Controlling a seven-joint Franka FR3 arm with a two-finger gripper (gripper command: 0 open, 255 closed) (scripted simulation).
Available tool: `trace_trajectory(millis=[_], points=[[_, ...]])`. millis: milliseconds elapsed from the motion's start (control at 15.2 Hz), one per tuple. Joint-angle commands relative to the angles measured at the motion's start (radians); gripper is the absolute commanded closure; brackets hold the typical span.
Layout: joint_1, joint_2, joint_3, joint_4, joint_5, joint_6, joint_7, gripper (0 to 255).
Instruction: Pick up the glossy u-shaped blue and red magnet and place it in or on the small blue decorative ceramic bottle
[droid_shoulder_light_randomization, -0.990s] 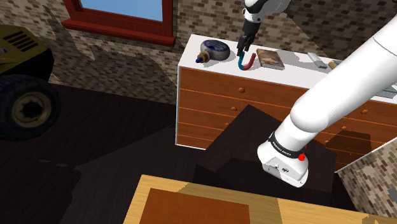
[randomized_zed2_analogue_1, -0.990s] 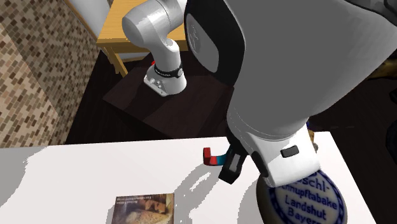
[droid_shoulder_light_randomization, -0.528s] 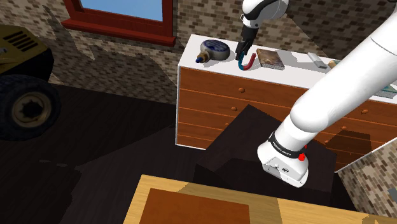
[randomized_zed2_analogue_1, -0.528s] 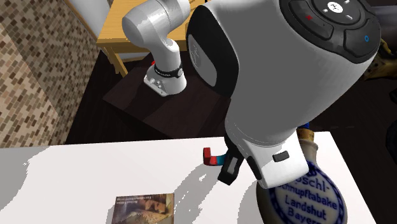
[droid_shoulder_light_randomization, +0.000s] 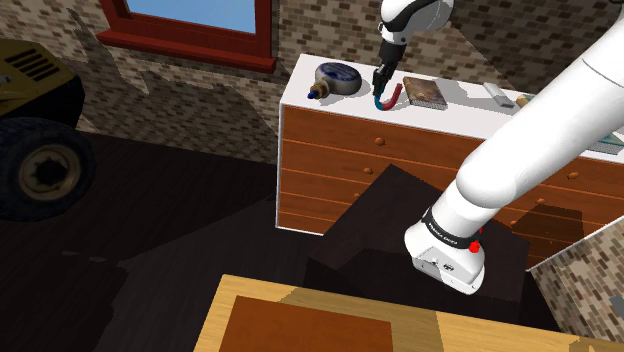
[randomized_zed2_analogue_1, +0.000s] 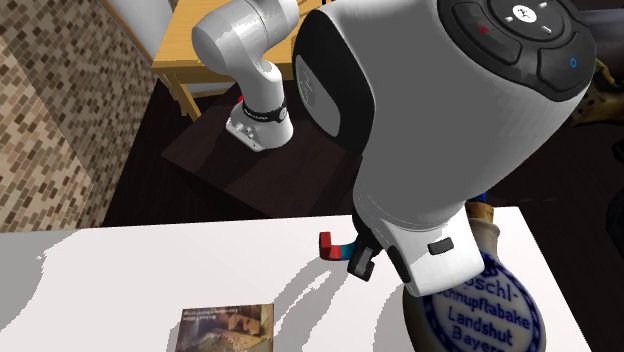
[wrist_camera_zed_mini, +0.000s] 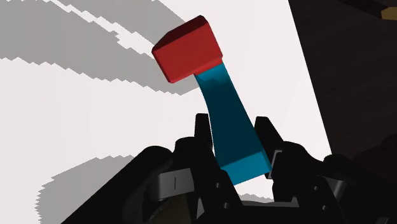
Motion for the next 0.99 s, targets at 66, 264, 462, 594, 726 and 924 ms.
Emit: trace_trajectory(millis=[66, 264, 462, 594, 726, 924], points=[[0.000, 0.000, 0.000, 0.000, 0.000, 0.000, 0.000, 255], [0.000, 0.000, 0.000, 0.000, 0.000, 0.000, 0.000, 255], [0.000, -0.007, 0.001, 0.007, -0.002, -0.014, 0.002, 255], [0.000, -0.020, 0.004, 0.023, -0.006, -0.042, 0.005, 255], [-0.001, -0.033, 0.007, 0.039, -0.009, -0.070, 0.008, 255], [-0.001, -0.049, 0.011, 0.065, -0.013, -0.112, 0.011, 255]])
